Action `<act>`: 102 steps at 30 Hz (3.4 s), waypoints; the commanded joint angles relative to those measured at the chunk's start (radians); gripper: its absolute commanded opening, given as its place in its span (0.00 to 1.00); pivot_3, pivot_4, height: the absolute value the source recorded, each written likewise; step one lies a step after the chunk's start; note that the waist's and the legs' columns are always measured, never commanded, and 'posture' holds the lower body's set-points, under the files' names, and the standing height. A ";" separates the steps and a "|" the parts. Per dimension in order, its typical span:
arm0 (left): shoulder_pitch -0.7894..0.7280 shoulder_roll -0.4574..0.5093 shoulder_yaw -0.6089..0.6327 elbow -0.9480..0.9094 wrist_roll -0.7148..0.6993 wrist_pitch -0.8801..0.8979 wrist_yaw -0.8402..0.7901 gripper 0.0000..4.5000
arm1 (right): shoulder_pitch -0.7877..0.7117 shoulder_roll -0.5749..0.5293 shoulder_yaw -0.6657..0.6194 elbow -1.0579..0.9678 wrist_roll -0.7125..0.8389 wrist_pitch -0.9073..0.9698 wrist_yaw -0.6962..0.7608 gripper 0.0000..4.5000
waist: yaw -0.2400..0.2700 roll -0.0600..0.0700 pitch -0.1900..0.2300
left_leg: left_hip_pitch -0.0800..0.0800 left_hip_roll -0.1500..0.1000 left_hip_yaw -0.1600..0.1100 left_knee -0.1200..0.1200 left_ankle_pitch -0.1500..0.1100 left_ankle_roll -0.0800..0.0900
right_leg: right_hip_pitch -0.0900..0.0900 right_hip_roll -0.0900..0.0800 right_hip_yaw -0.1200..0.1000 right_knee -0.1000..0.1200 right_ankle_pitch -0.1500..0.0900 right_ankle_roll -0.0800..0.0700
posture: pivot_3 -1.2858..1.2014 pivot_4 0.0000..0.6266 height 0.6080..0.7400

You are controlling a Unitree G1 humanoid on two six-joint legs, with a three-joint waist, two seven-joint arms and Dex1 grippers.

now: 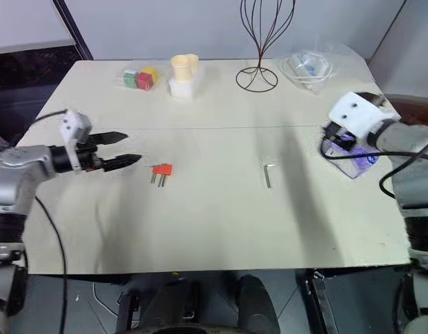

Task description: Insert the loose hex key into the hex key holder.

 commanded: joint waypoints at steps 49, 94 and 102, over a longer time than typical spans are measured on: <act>0.427 0.140 0.287 -0.491 -0.198 0.231 0.053 1.00 | -0.566 0.990 0.351 1.348 -0.079 -0.616 0.089 0.94 | -0.028 0.000 0.000 | 0.000 -0.002 -0.004 -0.005 0.006 -0.012 | -0.008 -0.003 0.001 0.011 0.000 -0.001 | 0.52 0.24 1.00; -0.444 -0.310 -0.062 0.347 -0.071 0.085 -0.147 1.00 | -0.494 0.382 0.392 0.586 -0.429 -1.252 -0.251 0.23 | -0.023 -0.001 0.001 | -0.004 -0.002 -0.001 -0.001 0.008 -0.014 | -0.011 0.001 0.000 0.013 0.000 -0.001 | 0.52 0.24 1.00; -0.479 -0.342 -0.059 0.389 -0.054 0.064 -0.164 1.00 | -0.467 0.384 0.403 0.545 -0.416 -1.227 -0.233 0.23 | -0.023 -0.001 0.001 | -0.004 -0.002 -0.001 -0.001 0.008 -0.014 | -0.010 0.001 0.000 0.013 0.000 -0.001 | 0.52 0.24 1.00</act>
